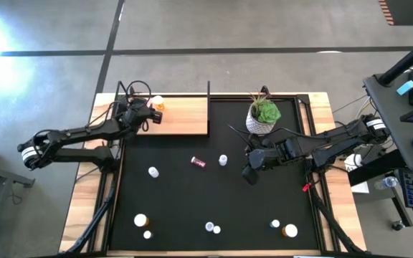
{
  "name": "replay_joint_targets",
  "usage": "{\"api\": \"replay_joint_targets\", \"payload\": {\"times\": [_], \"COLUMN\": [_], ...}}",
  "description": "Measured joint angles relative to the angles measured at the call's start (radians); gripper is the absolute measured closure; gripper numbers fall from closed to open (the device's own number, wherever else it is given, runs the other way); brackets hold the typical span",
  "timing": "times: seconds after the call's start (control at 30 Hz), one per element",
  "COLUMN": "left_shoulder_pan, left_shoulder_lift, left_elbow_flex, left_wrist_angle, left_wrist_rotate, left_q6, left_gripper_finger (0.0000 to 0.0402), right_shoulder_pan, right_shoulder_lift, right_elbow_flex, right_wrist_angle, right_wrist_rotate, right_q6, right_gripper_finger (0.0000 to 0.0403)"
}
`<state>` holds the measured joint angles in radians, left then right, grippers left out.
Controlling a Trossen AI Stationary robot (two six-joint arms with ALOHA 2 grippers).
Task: Pick and place medicine bottles onto shelf by color
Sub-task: Put the left white pill bottle on the shelf
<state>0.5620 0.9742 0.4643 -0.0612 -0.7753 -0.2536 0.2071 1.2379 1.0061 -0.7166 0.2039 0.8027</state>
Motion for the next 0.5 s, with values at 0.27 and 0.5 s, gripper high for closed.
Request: {"api": "replay_joint_targets", "payload": {"times": [0.27,0.5], "left_shoulder_pan": [-0.068,-0.266], "left_shoulder_lift": [-0.026,0.004], "left_elbow_flex": [0.104,0.197], "left_wrist_angle": [0.035,0.029], "left_wrist_rotate": [0.078,0.187], "left_q6": [0.19,0.21], "left_gripper_finger": [0.0209,0.0209], "right_shoulder_pan": [0.0,0.0], "right_shoulder_lift": [0.0,0.0], "right_elbow_flex": [0.0,0.0], "right_wrist_angle": [0.0,0.0], "right_wrist_rotate": [0.0,0.0], "right_q6": [0.001,0.0], "right_gripper_finger": [0.0174,0.0174]}}
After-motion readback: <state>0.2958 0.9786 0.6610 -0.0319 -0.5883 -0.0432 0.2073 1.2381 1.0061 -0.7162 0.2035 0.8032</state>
